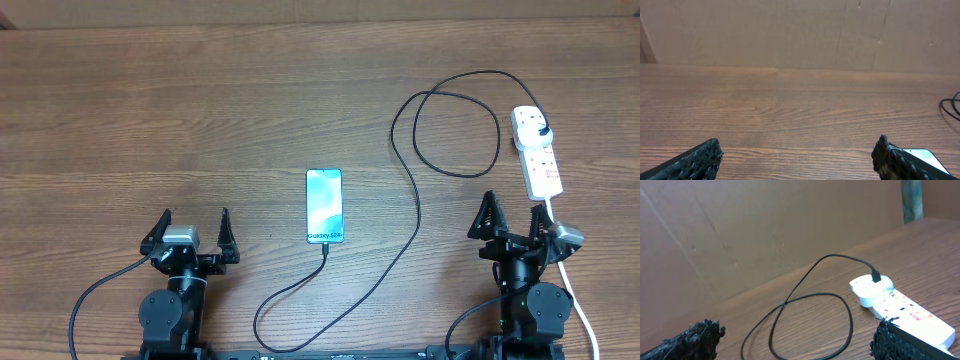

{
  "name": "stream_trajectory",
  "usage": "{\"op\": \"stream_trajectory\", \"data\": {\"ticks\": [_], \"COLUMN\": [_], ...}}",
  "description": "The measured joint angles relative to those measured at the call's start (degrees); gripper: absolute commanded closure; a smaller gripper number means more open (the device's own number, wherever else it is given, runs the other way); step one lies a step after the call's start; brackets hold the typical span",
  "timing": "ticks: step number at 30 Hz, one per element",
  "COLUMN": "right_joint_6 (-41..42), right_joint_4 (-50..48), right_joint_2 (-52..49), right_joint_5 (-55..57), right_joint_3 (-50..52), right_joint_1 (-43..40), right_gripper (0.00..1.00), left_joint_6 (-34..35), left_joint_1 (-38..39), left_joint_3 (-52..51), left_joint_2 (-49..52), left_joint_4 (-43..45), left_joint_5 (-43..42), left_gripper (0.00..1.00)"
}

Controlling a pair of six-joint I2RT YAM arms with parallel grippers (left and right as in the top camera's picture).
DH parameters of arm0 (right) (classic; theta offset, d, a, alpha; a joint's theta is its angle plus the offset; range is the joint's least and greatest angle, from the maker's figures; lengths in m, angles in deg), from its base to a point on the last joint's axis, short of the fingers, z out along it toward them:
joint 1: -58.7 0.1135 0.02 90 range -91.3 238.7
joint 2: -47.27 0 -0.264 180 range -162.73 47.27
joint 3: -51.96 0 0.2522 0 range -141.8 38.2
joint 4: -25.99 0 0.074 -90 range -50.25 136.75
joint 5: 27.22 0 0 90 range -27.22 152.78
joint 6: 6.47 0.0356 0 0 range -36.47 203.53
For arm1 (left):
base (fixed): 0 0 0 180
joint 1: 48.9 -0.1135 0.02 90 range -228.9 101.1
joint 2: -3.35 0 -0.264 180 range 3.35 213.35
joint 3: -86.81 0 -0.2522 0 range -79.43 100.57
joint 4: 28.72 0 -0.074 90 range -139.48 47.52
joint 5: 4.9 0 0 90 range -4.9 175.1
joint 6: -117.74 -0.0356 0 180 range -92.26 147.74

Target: Plug charger to phone and switch on socket

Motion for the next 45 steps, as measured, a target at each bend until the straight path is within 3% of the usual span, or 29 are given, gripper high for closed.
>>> {"op": "stream_trajectory", "data": {"ticks": [15,45], "right_joint_6": [-9.60,-10.75], "right_joint_4": [0.26,0.22], "right_joint_2": [0.00,0.00], "right_joint_5": [-1.16,-1.99], "right_joint_3": [0.00,0.00], "right_joint_1": [-0.02,-0.02], "right_gripper": [0.00,0.00], "left_joint_6": [-0.02,0.00], "left_joint_1": [0.00,0.00], "left_joint_3": [0.00,0.00], "left_joint_2": [0.00,-0.02], "left_joint_4": [0.02,0.02], "left_joint_5": [0.00,0.00], "left_gripper": [0.01,0.01]}}
